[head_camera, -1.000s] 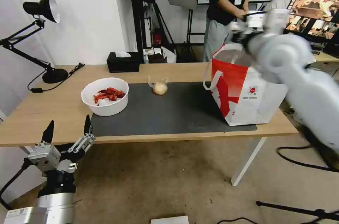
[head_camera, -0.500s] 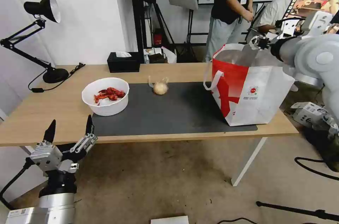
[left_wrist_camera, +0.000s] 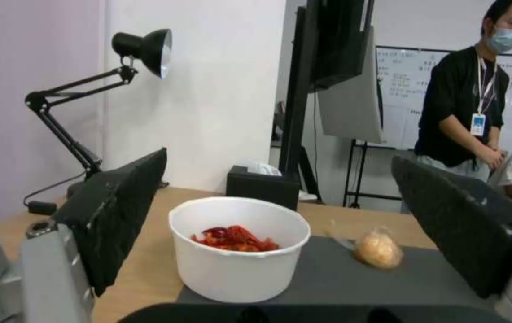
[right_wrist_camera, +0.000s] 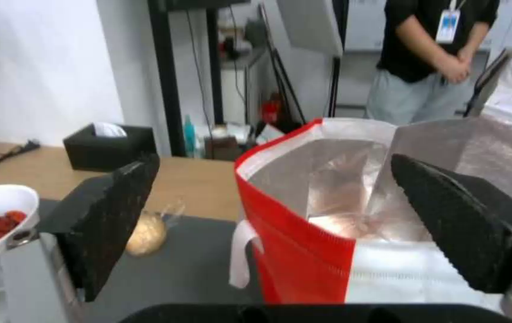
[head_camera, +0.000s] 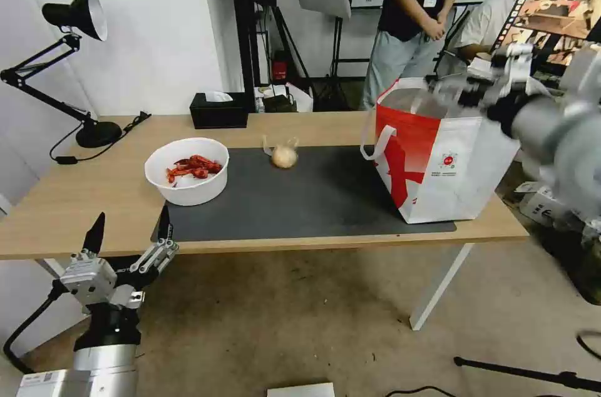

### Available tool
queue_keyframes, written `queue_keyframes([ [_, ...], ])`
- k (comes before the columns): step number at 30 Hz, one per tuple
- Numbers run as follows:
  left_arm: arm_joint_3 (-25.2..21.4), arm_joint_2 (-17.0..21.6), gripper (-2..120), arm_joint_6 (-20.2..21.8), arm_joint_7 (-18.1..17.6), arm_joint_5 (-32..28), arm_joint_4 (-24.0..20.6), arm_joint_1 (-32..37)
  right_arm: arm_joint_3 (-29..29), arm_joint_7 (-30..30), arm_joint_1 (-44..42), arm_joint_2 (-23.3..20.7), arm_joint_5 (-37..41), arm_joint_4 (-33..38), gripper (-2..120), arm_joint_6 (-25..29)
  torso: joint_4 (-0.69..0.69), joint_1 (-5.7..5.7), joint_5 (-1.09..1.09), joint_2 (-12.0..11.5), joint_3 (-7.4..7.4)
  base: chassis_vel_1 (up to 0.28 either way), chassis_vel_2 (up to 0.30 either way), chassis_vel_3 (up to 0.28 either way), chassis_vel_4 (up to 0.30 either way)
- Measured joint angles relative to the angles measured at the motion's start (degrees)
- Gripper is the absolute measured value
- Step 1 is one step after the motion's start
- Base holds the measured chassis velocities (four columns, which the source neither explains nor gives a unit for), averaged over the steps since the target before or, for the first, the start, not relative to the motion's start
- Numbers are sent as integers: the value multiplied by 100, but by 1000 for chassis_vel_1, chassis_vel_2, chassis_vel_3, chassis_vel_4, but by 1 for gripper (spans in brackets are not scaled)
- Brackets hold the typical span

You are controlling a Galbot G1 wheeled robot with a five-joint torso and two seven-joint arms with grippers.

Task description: Pick up the trash from the table and place it into the takeout bag.

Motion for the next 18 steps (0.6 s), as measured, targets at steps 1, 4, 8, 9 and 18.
queue_keyframes([
  [1,4,-1,100,-5,0,8,0,15,475,-127,-565,24,-183,230,100,121,0,0,0,0,0,0,0,0,0],
  [4,6,-2,100,-20,1,20,0,39,1281,-589,-1775,215,-791,567,100,397,0,0,0,0,0,0,0,0,0],
  [8,39,-21,100,-41,-1,92,0,93,2598,-1687,-3733,896,-1790,937,100,885,0,0,0,0,0,0,0,0,0],
  [9,55,-28,100,-48,-1,114,0,123,2943,-2088,-4404,1255,-2146,1037,100,1083,-2,0,1,0,0,0,0,0,0],
  [18,178,-31,100,-66,16,177,0,245,3358,-3842,-6582,3581,-4530,987,100,2935,-2,-1,-1,1,-1,0,0,0,0],
])
